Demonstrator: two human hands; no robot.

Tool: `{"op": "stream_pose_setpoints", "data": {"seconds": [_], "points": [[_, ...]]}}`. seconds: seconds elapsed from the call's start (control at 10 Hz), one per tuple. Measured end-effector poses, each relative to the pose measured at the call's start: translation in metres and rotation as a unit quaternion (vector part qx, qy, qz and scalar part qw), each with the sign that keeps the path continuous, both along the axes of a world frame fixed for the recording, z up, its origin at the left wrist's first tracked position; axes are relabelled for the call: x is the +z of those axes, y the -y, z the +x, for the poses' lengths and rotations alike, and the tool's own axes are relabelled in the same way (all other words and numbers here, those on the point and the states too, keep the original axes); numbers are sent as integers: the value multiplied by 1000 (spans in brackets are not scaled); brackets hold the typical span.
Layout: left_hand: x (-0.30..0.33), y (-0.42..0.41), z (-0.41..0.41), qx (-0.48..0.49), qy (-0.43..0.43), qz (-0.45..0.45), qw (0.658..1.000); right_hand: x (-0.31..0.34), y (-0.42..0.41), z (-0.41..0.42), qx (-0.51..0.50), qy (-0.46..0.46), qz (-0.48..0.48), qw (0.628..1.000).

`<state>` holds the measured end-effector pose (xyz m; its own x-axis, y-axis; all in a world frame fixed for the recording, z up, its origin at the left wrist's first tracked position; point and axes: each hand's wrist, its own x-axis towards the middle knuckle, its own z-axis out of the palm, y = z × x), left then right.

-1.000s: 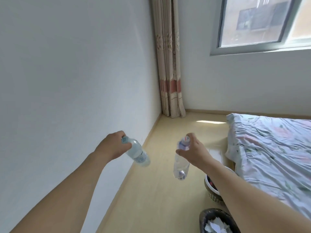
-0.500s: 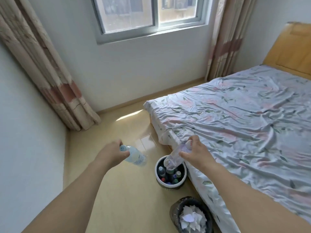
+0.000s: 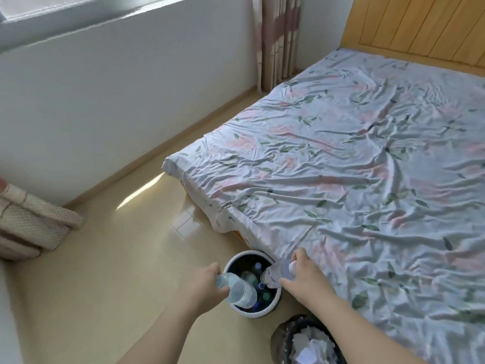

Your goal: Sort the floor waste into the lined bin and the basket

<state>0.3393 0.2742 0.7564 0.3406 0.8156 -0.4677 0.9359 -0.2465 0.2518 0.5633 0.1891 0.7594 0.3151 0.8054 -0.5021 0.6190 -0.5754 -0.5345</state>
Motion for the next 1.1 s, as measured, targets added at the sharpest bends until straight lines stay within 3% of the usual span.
{"op": "stream_pose_setpoints", "data": {"seconds": [0.3, 0.5, 0.7, 0.9, 1.1], "points": [[-326, -67, 16, 27, 44, -135, 989, -279, -85, -16, -26, 19, -33, 999], [-445, -77, 17, 28, 23, -136, 990, -404, -85, -32, -20, 52, -46, 997], [-461, -84, 18, -22, -25, -99, 995, -437, -88, -38, -36, 6, -80, 996], [-438, -89, 8, -29, -10, -119, 992, -418, -93, -39, -15, 4, -120, 993], [-403, -96, 6, -46, 5, -73, 996, -384, -90, -39, -5, 37, -110, 993]]}}
